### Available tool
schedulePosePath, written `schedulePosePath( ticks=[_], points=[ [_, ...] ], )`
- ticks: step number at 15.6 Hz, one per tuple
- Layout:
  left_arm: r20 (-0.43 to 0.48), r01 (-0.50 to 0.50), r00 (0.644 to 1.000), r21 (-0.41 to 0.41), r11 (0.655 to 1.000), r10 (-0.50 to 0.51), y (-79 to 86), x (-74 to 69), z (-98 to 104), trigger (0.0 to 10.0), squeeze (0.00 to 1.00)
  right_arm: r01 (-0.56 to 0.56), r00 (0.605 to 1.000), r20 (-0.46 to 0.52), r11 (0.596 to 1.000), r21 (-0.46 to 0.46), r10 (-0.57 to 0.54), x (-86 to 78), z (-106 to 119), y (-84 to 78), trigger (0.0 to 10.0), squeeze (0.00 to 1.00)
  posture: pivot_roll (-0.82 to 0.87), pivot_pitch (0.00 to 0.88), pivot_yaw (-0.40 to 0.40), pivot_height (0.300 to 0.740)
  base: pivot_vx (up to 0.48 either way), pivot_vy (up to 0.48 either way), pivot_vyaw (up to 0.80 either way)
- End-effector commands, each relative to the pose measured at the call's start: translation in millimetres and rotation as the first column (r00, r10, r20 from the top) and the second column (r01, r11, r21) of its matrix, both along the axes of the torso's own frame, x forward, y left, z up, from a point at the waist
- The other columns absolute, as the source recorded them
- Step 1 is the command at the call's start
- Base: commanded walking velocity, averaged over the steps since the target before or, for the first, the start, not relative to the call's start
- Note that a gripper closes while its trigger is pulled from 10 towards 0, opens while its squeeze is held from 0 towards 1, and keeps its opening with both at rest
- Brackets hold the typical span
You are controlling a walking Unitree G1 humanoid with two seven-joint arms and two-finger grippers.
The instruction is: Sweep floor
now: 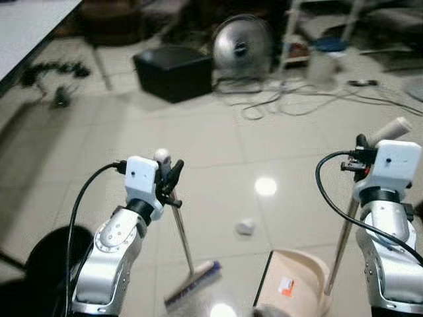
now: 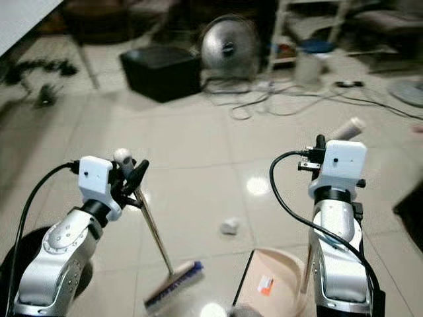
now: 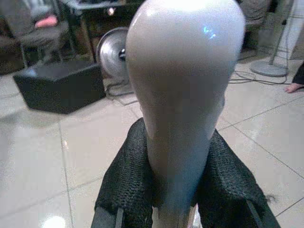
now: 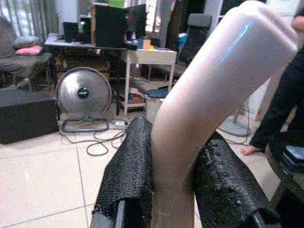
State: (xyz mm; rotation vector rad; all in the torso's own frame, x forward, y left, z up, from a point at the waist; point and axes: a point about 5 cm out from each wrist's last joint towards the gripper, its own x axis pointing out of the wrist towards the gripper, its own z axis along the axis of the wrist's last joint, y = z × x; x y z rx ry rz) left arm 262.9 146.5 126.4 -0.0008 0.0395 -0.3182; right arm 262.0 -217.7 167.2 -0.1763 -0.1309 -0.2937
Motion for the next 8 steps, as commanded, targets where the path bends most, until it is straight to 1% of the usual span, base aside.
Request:
schedulePosePath(
  ticks=[1,2,6,8],
  points=[
    [0.059,-0.004,0.998,0.001,1.000,0.004,0.0,1.5,10.5,10.0,0.00,-0.010,1.000,0.009,1.000,0.013,0.010,-1.3,4.4,3.0,10.0,0.00,0.04,0.034,0.067,0.740,0.000,0.000,-0.80],
    [0.065,-0.004,0.998,-0.002,1.000,0.004,-0.4,1.9,11.7,10.0,0.00,-0.009,1.000,0.004,1.000,0.018,0.009,-1.5,3.6,3.1,10.0,0.00,0.04,0.034,0.067,0.740,0.000,0.000,-0.53],
    [0.084,-0.003,0.996,-0.008,1.000,0.004,-1.6,4.6,15.5,10.0,0.00,-0.007,1.000,-0.027,1.000,0.026,0.008,-2.4,-1.1,2.8,10.0,0.00,0.04,0.035,0.072,0.740,0.329,0.000,0.00],
    [0.085,-0.002,0.996,-0.008,1.000,0.003,-1.9,5.0,15.4,10.0,0.00,0.002,0.999,-0.037,0.999,0.051,0.000,-2.8,-2.9,1.7,10.0,0.00,0.04,0.035,0.072,0.740,0.360,0.000,0.00]
  ],
)
